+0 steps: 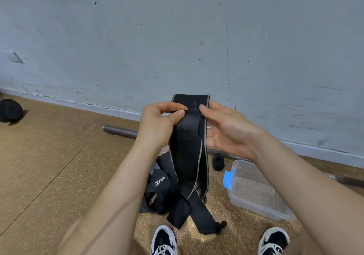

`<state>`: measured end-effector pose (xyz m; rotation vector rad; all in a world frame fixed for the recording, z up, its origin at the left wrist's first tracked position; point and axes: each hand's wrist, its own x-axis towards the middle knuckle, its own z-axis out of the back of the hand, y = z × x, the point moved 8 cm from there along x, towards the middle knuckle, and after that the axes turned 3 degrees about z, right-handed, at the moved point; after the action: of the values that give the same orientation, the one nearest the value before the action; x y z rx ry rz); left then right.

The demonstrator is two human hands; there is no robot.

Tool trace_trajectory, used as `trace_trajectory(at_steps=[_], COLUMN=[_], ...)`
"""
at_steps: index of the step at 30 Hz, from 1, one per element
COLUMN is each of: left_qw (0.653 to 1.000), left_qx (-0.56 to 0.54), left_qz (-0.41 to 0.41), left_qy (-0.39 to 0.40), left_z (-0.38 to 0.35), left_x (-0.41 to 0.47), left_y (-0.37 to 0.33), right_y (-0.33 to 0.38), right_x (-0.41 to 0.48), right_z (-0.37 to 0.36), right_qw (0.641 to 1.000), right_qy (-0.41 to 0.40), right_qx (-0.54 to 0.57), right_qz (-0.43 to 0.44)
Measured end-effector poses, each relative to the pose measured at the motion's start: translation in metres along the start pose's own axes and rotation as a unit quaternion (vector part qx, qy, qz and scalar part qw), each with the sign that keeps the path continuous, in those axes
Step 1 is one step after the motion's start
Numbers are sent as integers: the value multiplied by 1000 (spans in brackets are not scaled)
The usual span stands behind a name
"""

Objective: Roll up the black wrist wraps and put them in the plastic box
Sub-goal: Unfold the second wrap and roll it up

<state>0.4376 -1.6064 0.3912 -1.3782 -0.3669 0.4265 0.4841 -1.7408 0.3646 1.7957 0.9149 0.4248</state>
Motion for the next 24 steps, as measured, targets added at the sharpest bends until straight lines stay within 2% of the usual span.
trace_trajectory(at_steps=[7,10,12,13,15,17,18,19,20,24], left_qw=[986,970,960,964,989,989,978,968,966,983], left_qx=[122,173,219,221,137,28,8,-5,-17,-46], left_qz=[-95,-147,-143,-112,11,130,148,142,121,49], left_qy=[-69,-91,-100,-102,-62,72,149,206,230,170], left_z=[-3,-5,-8,-6,-4,-18,-30,-41,-49,-56], left_x=[-3,-7,-9,-7,-1,-2,-8,-14,-18,-17], left_y=[-8,-17,-18,-14,1,18,22,24,25,24], right_y=[8,10,12,14,21,31,36,38,39,38], right_x=[0,2,3,3,2,0,-1,-2,-3,-2], right_z=[-7,-4,0,2,7,11,13,16,19,24], right_qw=[999,995,990,988,985,980,976,972,968,966], right_qy=[16,-22,-59,-73,-95,-116,-129,-145,-160,-185], right_qx=[-16,-60,-91,-98,-80,-60,-55,-52,-50,-29], right_qz=[48,75,90,98,119,151,168,180,187,180])
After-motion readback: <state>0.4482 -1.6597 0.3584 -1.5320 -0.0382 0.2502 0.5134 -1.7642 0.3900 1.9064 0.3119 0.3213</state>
